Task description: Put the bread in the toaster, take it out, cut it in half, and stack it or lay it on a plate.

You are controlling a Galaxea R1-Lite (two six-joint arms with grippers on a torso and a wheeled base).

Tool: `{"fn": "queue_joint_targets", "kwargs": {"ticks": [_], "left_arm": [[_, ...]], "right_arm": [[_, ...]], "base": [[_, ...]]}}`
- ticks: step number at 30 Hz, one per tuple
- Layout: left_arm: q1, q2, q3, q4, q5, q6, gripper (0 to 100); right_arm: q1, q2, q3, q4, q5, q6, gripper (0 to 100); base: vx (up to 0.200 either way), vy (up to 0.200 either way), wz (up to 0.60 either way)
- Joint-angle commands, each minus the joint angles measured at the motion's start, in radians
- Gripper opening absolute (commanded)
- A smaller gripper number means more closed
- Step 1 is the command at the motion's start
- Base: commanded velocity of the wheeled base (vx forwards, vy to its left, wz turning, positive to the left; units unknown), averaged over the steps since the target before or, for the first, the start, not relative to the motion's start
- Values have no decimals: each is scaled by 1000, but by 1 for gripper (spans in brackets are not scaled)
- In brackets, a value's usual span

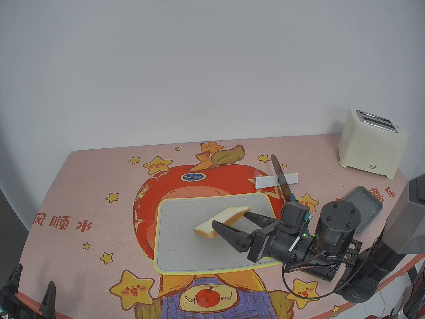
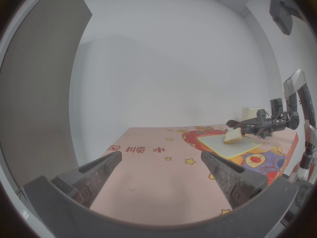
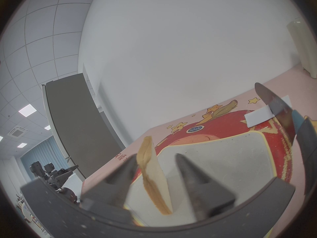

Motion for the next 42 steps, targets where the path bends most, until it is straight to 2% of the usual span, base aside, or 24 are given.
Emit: {"fn": "queue_joint_targets", "kwargs": {"ticks": [1, 5, 10, 14, 23, 26, 34, 42], "left_arm": [[0, -4, 15, 0, 0, 0, 100], [0, -4, 15, 0, 0, 0, 100], [0, -4, 16, 0, 0, 0, 100], [0, -4, 15, 0, 0, 0, 100], [0, -4, 16, 0, 0, 0, 100], [0, -4, 15, 0, 0, 0, 100], [0, -4, 16, 0, 0, 0, 100], [0, -4, 16, 0, 0, 0, 100]], "right_arm": [[3, -59, 10, 8, 0, -3, 100], [7, -110, 13, 47, 0, -3, 100], [15, -217, 11, 183, 0, -3, 100], [15, -245, 10, 211, 0, -9, 100], [15, -274, 25, 211, 0, -117, 100], [13, -325, 25, 212, 2, -140, 100], [-3, -395, 13, 214, 3, -164, 100], [-65, -435, 10, 214, 9, -247, 100]], "base": [[0, 0, 0], [0, 0, 0], [0, 0, 0], [0, 0, 0], [0, 0, 0], [0, 0, 0], [0, 0, 0], [0, 0, 0]]}}
